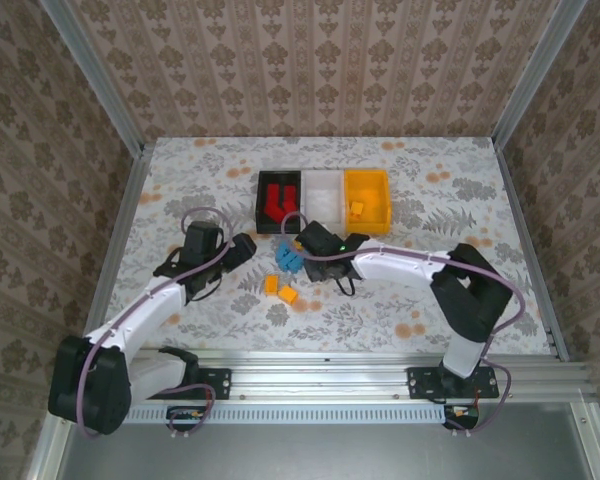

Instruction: Sort the legos into containers by color

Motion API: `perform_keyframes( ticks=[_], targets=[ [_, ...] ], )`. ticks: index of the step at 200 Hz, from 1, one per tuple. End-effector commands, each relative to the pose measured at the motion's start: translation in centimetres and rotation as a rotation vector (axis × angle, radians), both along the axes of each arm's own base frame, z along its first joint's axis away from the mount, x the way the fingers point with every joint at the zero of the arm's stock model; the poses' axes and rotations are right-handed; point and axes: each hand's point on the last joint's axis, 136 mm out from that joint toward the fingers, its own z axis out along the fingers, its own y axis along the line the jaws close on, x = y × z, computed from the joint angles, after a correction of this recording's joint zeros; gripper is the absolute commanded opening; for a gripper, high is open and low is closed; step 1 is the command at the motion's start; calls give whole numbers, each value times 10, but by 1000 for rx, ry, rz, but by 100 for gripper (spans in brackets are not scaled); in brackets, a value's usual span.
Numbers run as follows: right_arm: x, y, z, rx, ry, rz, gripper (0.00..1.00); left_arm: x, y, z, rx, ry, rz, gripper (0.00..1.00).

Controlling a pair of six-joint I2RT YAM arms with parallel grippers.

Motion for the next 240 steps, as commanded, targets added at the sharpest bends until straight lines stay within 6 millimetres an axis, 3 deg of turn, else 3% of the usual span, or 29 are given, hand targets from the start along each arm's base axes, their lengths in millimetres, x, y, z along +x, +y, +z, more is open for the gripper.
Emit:
perform_keyframes(
  ticks=[1, 44, 87, 145, 190, 233, 240],
  targets=[
    [4, -19, 18, -27, -38, -12, 43, 4, -16, 5, -39, -16, -42, 95],
    [0, -9, -3, 14, 57, 39, 51, 6, -35, 4, -30, 2, -112, 95],
    [-11, 5, -20, 50, 136, 85, 58, 3, -37, 5, -29, -2, -127, 95],
    [-2, -5, -52, -59, 159, 68, 51, 2, -37, 5, -27, 1, -128, 95],
    [0, -1, -44, -36, 127, 72, 36, 3, -36, 7, -22, -4, -126, 95],
    [-3, -21, -21, -65, 65, 42, 34, 7, -42, 8, -40, -10, -134, 95],
    [-3, -26, -13, -70, 45, 37, 34, 3, -54, 9, -43, -14, -172, 95]
  ],
)
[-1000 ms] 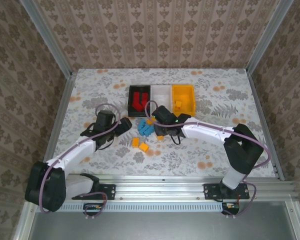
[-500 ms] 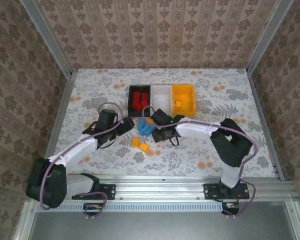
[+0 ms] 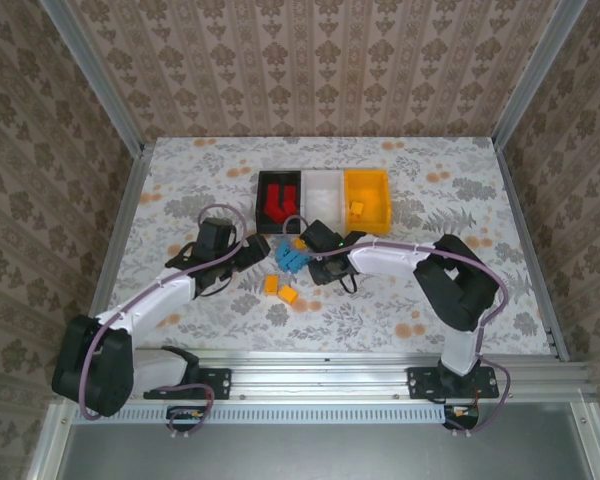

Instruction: Sort the legos into containers by color

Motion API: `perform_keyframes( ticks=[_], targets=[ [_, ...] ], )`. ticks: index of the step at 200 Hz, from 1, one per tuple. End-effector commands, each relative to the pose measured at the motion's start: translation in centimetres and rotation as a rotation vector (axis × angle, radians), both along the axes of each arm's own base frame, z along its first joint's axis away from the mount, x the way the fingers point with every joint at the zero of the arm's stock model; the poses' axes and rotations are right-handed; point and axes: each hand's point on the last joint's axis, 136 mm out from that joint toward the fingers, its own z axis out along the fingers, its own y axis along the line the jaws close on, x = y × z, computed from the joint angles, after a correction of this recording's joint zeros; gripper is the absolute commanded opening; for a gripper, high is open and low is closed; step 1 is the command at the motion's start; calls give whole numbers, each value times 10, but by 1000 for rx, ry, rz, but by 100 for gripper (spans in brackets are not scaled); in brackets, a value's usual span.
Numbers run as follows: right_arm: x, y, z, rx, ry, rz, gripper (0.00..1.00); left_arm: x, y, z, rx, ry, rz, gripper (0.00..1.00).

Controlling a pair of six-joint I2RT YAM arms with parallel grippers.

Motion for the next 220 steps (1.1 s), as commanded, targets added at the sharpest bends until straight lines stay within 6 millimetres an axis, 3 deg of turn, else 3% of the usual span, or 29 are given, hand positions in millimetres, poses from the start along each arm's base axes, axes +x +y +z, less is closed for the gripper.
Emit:
perform_keyframes(
  ticks=[1, 27, 60, 95, 120, 153, 188, 220],
  targets=[
    [0, -17, 32, -23, -81, -17, 34, 4, -21, 15, -27, -45, -64, 95],
    [13, -41, 62, -26, -146, -58, 34, 3, -53, 17, -59, -59, -144, 95],
    [63, -78, 90, 29, -230, -193, 34, -2, -101, 16, -48, -43, -276, 92],
    [127, -120, 87, 11, -252, -320, 34, -10, -130, 16, -38, -33, -351, 91],
    [157, -122, 71, -39, -222, -314, 34, -15, -131, 15, -20, -25, -361, 91],
    [181, -128, 61, -93, -217, -322, 36, -17, -121, 18, 26, -30, -354, 91],
    [191, -129, 63, -105, -222, -319, 44, -17, -114, 22, 53, -40, -348, 91],
    [187, -128, 70, -90, -224, -318, 46, -17, -112, 26, 61, -43, -350, 91]
  ],
)
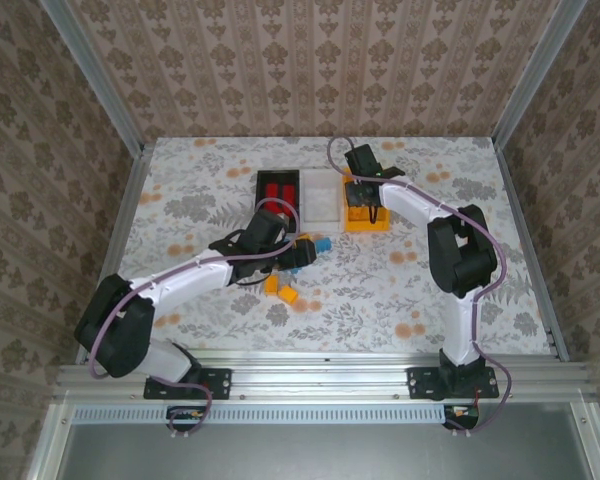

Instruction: Sort the legos into containers by color

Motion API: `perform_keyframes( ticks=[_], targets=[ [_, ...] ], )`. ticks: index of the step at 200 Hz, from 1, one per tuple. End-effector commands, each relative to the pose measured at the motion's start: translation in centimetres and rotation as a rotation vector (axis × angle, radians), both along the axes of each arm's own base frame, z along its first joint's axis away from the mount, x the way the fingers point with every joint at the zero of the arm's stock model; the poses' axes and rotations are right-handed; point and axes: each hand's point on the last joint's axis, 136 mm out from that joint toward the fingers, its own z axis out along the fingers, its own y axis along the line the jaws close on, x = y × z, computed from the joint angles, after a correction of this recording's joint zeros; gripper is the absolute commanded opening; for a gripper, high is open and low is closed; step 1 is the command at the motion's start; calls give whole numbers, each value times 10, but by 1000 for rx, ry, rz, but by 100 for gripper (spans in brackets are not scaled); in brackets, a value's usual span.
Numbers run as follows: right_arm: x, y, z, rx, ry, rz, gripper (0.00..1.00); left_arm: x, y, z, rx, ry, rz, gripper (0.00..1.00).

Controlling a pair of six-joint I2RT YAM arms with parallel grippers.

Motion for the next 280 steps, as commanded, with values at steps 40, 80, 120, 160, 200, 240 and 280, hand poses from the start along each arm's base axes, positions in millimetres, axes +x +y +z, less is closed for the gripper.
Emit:
perform_keyframes(
  ticks=[40, 80, 120, 160, 200, 240, 280],
  targets=[
    [-27, -4, 50, -8, -73, 5, 46, 6, 18, 21, 32, -66, 22, 91],
    [-89, 35, 87, -41, -142, 134, 47, 12, 56, 22, 44, -79, 124, 91],
    [-200, 140, 32, 19, 13, 508, 62, 16, 127, 7, 59, -33, 359, 92],
    [-257, 204, -10, -52, 101, 780, 70, 13, 164, -6, 27, 9, 500, 92],
    [-249, 216, -49, -164, 153, 798, 72, 9, 163, -12, 0, 32, 511, 92],
    [-242, 219, -73, -183, 185, 807, 64, 10, 165, -8, -2, 19, 506, 92],
    [-239, 216, -72, -175, 188, 785, 44, 13, 164, -1, -6, 5, 500, 92]
  ],
)
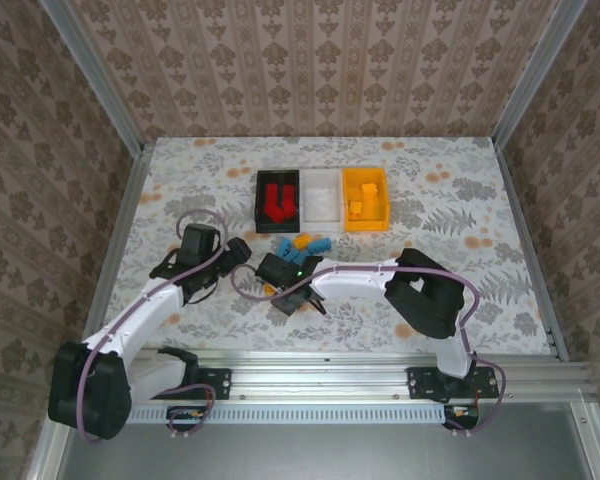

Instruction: Sort the legos into containers by color

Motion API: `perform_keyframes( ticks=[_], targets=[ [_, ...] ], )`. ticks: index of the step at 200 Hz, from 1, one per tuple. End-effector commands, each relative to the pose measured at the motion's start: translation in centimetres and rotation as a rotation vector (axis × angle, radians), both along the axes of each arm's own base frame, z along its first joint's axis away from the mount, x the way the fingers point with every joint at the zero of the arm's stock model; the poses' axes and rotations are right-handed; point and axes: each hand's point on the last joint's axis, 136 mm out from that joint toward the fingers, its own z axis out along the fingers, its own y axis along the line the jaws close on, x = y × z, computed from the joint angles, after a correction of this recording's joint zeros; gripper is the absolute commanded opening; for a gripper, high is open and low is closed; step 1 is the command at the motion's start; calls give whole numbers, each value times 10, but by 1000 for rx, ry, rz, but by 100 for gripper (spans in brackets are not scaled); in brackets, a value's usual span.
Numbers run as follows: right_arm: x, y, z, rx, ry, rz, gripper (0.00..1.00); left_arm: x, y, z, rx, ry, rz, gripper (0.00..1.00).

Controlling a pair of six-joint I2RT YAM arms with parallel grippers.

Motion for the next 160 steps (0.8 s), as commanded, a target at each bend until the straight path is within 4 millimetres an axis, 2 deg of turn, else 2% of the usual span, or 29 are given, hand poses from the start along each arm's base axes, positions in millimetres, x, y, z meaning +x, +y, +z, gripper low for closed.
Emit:
perform_keyframes(
  ticks=[1, 45, 65, 81, 101, 132, 147, 160],
  targets=[
    [6, -4, 0, -18, -10, -21, 43, 3, 0, 9, -12, -23, -1, 92],
    [7, -27, 16, -42, -63, -62, 39, 3, -2, 5, -29, -18, 0, 92],
    [11, -40, 36, -34, -114, -92, 38, 4, -8, 8, -56, -27, -15, 92],
    [24, -54, 60, -8, -155, -138, 38, 7, -15, 12, -83, -44, -35, 92],
    [54, -77, 94, 44, -216, -226, 38, 11, -28, 17, -101, -65, -70, 92],
    [120, -121, 142, 152, -300, -416, 38, 16, -55, 20, -98, -66, -141, 92],
    [156, -149, 149, 152, -332, -515, 37, 14, -77, 22, -104, -70, -202, 92],
    [184, -175, 143, 135, -334, -595, 37, 12, -93, 25, -107, -78, -251, 92]
  ],
)
